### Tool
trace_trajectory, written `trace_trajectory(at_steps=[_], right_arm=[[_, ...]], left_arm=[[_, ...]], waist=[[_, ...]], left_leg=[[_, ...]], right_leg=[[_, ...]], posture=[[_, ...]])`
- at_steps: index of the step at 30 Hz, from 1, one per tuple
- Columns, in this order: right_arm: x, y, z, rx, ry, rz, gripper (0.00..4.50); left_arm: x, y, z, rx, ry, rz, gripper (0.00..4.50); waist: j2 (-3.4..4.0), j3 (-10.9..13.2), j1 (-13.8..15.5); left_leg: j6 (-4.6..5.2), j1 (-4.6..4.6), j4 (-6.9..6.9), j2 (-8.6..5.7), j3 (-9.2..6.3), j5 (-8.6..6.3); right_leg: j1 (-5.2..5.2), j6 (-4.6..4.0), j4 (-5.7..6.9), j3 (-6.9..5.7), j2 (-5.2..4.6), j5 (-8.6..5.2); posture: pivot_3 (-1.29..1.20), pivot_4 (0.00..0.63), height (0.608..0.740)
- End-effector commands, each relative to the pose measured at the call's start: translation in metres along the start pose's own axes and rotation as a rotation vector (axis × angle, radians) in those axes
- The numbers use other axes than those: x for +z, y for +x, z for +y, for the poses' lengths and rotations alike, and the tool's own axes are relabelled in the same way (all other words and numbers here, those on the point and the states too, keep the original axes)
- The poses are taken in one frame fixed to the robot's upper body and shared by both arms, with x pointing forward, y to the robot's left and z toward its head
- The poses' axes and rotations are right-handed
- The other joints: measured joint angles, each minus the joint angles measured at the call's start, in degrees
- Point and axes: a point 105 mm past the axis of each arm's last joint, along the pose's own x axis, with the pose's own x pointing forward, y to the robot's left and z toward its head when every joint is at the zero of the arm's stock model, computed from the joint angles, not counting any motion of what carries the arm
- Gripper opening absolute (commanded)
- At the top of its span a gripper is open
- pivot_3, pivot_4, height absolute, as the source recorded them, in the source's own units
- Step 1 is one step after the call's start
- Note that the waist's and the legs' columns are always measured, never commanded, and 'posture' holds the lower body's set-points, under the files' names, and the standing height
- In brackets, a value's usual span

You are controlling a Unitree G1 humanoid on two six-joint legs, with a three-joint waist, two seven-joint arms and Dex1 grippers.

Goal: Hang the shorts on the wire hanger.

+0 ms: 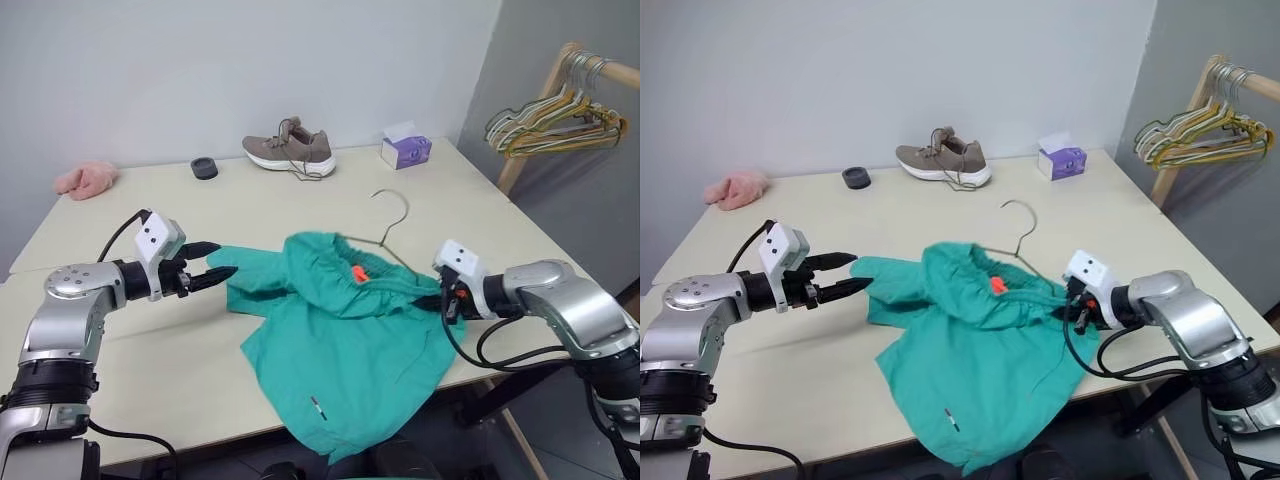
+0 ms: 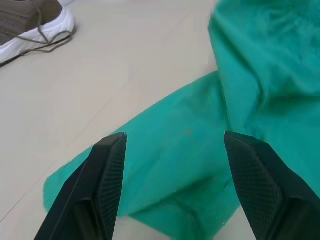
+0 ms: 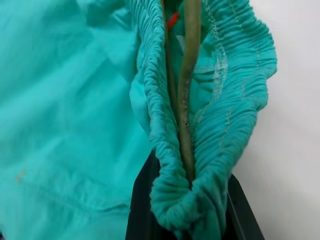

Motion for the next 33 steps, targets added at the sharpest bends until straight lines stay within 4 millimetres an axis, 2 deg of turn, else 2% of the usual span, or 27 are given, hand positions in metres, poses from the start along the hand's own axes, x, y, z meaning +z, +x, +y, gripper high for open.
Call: trace_trajectory(at_steps=[1,2,3,4,7,10,12,15,18,20,22,26,33], right_arm=[[-0.015,-0.023,-0.006,-0.104,0.117,-0.035,0.00],[-0.020,-0.031,-0.009,-0.144,0.151,-0.044,0.00],[-0.025,-0.038,-0.012,-0.185,0.181,-0.052,0.00],[-0.031,-0.047,-0.015,-0.229,0.223,-0.061,0.00],[-0.049,-0.068,-0.018,-0.329,0.342,-0.069,0.00],[-0.078,-0.092,-0.020,-0.477,0.481,-0.050,0.00],[-0.094,-0.107,-0.020,-0.569,0.552,-0.037,0.00],[-0.113,-0.130,-0.024,-0.717,0.651,-0.027,0.00],[-0.132,-0.164,-0.036,-0.919,0.729,-0.007,0.00],[-0.138,-0.184,-0.043,-1.022,0.751,-0.007,0.00],[-0.139,-0.204,-0.053,-1.129,0.740,-0.011,0.00],[-0.127,-0.234,-0.074,-1.292,0.679,-0.044,0.00],[-0.085,-0.262,-0.108,-1.388,0.597,-0.150,0.00]], left_arm=[[0.023,0.015,-0.017,-0.093,0.000,-0.080,4.09],[0.027,0.024,-0.029,-0.147,-0.008,-0.100,4.42],[0.033,0.033,-0.041,-0.195,-0.019,-0.123,4.47],[0.040,0.041,-0.056,-0.262,-0.033,-0.145,4.47],[0.057,0.056,-0.084,-0.379,-0.054,-0.193,4.47],[0.075,0.066,-0.114,-0.520,-0.060,-0.238,4.47],[0.084,0.071,-0.128,-0.586,-0.037,-0.249,4.47],[0.094,0.080,-0.139,-0.628,-0.008,-0.272,4.47],[0.104,0.091,-0.152,-0.668,0.047,-0.296,4.47],[0.109,0.095,-0.157,-0.685,0.065,-0.314,4.47],[0.115,0.100,-0.163,-0.698,0.077,-0.334,4.47],[0.125,0.108,-0.171,-0.700,0.104,-0.365,4.47],[0.129,0.109,-0.175,-0.703,0.142,-0.378,4.47]], waist=[[-0.06,-0.04,0.09],[-0.21,-0.15,0.38],[-0.37,-0.25,0.71],[-0.37,-0.24,0.86],[-0.26,-0.20,0.06],[-0.32,-0.25,-0.66],[-0.24,-0.30,-1.68],[0.25,-0.60,-3.56],[0.51,-0.76,-5.23],[0.53,-0.78,-6.33],[0.53,-0.78,-7.07],[0.56,-0.79,-8.84],[0.66,-0.83,-11.26]], left_leg=[[0.00,-0.01,0.01,0.00,-0.01,0.00],[0.00,-0.01,0.01,0.00,-0.01,0.00],[0.00,-0.05,-0.04,0.00,-0.11,0.00],[-0.05,-0.06,-0.01,0.00,-0.19,-0.03],[-0.07,-0.12,0.03,-0.10,0.12,-0.05],[-0.06,-0.08,0.05,-0.06,0.12,-0.05],[-0.06,-0.01,0.04,0.01,0.14,-0.05],[-0.05,0.04,0.05,0.03,0.21,-0.03],[-0.05,0.10,0.04,0.00,0.31,-0.04],[-0.05,0.08,-0.01,0.00,0.34,-0.04],[-0.05,0.07,-0.03,0.00,0.32,-0.05],[0.06,0.04,-0.07,-0.01,0.47,-0.11],[0.15,0.07,-0.12,0.00,0.51,-0.17]], right_leg=[[0.01,0.00,0.00,-0.02,0.00,0.00],[0.01,0.00,0.00,-0.02,0.00,0.00],[0.02,0.00,-0.05,-0.11,0.00,0.00],[0.07,0.02,-0.04,-0.19,0.01,-0.02],[-0.02,0.07,-0.03,0.12,-0.09,0.00],[0.03,0.12,-0.03,0.11,-0.01,0.02],[0.08,0.12,-0.03,0.12,0.09,0.01],[0.10,0.12,-0.02,0.18,0.19,0.00],[0.19,0.17,-0.06,0.22,0.44,-0.04],[0.20,0.23,-0.09,0.26,0.46,-0.11],[0.19,0.24,-0.10,0.29,0.47,-0.16],[0.24,0.28,-0.17,0.29,0.47,-0.19],[0.30,0.30,-0.22,0.30,0.50,-0.33]], posture=[[-0.26,0.000,0.740],[-0.28,0.000,0.740],[-0.28,0.000,0.740],[-0.30,0.000,0.740],[-0.32,0.000,0.740],[-0.36,0.000,0.740],[-0.39,0.000,0.740],[-0.42,0.000,0.740],[-0.43,0.000,0.740],[-0.44,0.000,0.740],[-0.44,0.000,0.740],[-0.44,0.000,0.740],[-0.43,0.000,0.740]])
